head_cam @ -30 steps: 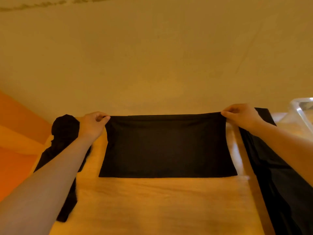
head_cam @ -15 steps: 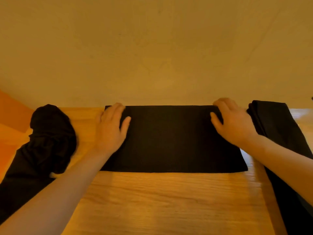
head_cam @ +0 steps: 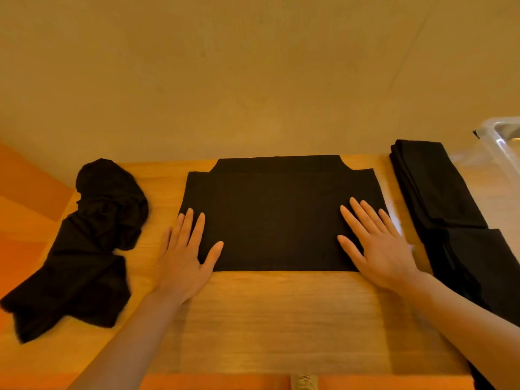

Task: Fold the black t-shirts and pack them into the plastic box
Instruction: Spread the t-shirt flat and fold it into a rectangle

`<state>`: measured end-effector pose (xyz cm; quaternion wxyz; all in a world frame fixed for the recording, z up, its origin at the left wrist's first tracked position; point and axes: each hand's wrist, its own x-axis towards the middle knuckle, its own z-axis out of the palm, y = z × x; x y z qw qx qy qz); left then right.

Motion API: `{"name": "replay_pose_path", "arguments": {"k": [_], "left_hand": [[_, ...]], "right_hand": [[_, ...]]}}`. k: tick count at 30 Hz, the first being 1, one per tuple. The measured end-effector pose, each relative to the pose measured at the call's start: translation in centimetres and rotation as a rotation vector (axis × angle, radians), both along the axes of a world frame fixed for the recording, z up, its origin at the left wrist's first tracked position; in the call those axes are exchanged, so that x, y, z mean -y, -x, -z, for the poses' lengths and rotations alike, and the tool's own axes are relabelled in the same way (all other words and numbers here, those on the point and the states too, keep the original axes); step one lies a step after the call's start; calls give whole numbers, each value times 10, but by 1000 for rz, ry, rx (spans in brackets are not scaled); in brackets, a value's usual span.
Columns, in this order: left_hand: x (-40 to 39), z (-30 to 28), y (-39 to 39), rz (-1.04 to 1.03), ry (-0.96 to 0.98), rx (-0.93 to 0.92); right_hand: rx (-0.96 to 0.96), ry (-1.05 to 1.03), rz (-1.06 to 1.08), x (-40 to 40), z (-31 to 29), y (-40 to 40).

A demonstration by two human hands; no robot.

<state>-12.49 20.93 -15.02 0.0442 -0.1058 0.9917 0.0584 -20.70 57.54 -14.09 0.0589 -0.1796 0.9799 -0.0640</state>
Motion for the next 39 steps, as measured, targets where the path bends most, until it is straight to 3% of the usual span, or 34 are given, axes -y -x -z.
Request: {"name": "replay_pose_path", "arguments": {"k": [9, 15, 21, 27, 35, 39], "left_hand": [[-18, -5, -103, -15, -6, 29], [-40, -25, -146, -86, -16, 78], [-51, -26, -97, 36, -64, -154], [-40, -9, -27, 84, -17, -42], [-50, -9, -66, 90, 15, 11], [-48, -15, -43, 65, -38, -29]], "right_hand": [[31, -62, 9, -15, -5, -99], [103, 22, 38, -19, -14, -145], [23, 126, 24, 14, -23, -111], [27, 34, 79, 34, -4, -54], [0, 40, 81, 9, 1, -95], [-10, 104, 72, 16, -6, -72]]}}
